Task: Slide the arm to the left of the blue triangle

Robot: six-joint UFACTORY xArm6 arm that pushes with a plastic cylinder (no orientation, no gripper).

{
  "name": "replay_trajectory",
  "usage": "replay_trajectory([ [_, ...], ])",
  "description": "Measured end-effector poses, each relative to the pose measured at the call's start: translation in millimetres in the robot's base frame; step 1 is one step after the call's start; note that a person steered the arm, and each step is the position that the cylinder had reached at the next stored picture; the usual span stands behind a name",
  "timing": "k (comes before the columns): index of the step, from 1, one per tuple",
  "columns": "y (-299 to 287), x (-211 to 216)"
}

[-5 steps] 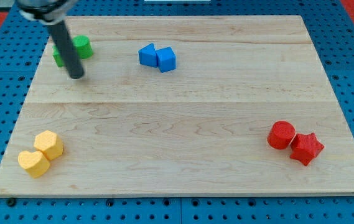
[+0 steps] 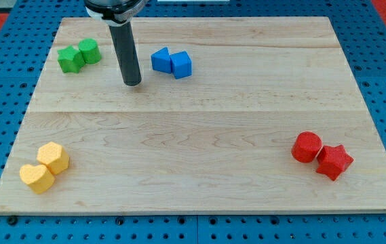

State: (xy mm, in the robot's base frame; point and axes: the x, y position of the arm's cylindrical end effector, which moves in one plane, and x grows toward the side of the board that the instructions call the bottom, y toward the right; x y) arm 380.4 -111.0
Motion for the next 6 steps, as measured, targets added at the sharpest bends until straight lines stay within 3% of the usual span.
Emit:
replay_trajectory([
  [4,-14,11],
  [6,-19,-35],
])
